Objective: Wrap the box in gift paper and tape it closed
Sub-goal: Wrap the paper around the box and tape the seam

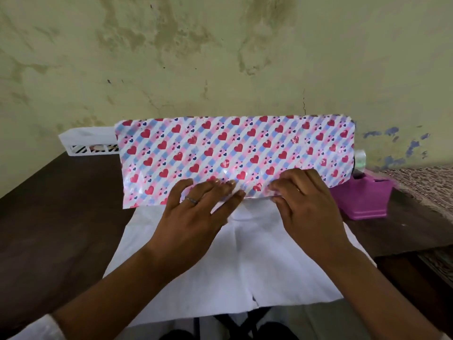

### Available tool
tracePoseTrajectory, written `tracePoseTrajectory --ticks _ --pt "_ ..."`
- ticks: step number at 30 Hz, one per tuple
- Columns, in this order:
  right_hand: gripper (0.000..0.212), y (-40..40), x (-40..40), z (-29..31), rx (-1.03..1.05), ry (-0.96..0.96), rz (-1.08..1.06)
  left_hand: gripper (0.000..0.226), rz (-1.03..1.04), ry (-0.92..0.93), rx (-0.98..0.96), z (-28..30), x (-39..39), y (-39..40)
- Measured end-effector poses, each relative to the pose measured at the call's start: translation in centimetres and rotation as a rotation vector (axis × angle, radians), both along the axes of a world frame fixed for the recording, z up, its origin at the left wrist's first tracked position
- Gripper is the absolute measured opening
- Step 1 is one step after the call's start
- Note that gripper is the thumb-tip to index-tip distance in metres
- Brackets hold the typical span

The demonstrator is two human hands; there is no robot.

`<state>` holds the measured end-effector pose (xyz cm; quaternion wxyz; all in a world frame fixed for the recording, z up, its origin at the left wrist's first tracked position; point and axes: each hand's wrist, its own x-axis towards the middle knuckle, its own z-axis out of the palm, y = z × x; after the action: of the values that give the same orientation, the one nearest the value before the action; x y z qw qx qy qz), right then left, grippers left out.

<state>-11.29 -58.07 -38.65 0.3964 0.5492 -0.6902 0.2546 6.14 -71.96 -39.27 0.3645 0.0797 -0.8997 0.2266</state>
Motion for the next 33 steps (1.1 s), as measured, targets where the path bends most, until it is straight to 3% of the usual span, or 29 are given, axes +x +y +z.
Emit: tracePoseTrajectory --ticks 3,7,9,13,16,18,20,22,25,29,33 --pt "0.019 1.3 0.4 -1.0 0.059 -0.007 -0.003 0.072 -0.006 -0.085 -0.013 -0.5 1.2 0.9" --pt "0.011 2.8 1.4 -2.6 0.237 -0.05 0.048 0.039 -0.014 -0.181 0.039 -1.3 2.6 2.2" --pt "0.022 3.6 1.7 -3.3 0.386 -0.13 0.083 0.051 0.038 -0.269 0.141 -1.7 3.3 2.8" --pt "0.057 6.1 1.8 -2.5 0.648 -0.504 0.263 0.062 0.046 -0.389 0.256 -1.9 5.1 3.5" --pt "0.074 8.0 2.0 -2.0 0.784 -0.449 0.29 0.056 0.045 -0.391 0.165 -2.3 6.2 3.8" --pt "0.05 8.4 2.5 -2.1 0.735 -0.32 0.259 0.034 -0.019 -0.345 0.155 -2.3 6.5 4.0" --pt "0.02 8.4 2.7 -2.5 0.614 -0.241 0.257 0.034 -0.053 -0.317 0.171 -2.2 6.7 3.9" --pt "0.02 8.1 2.4 -2.6 0.49 -0.199 0.263 0.033 -0.048 -0.268 0.149 -1.7 6.8 3.9" --pt "0.019 7.5 2.5 -1.4 0.337 -0.113 0.215 0.01 -0.058 -0.11 0.11 -0.6 6.7 4.3" --pt "0.025 6.2 2.3 0.5 0.234 0.01 0.127 0.029 -0.005 -0.032 0.09 1.4 6.1 3.9" --pt "0.016 5.0 1.5 1.3 0.248 0.07 0.073 0.025 0.106 -0.071 0.058 3.2 5.0 2.7"
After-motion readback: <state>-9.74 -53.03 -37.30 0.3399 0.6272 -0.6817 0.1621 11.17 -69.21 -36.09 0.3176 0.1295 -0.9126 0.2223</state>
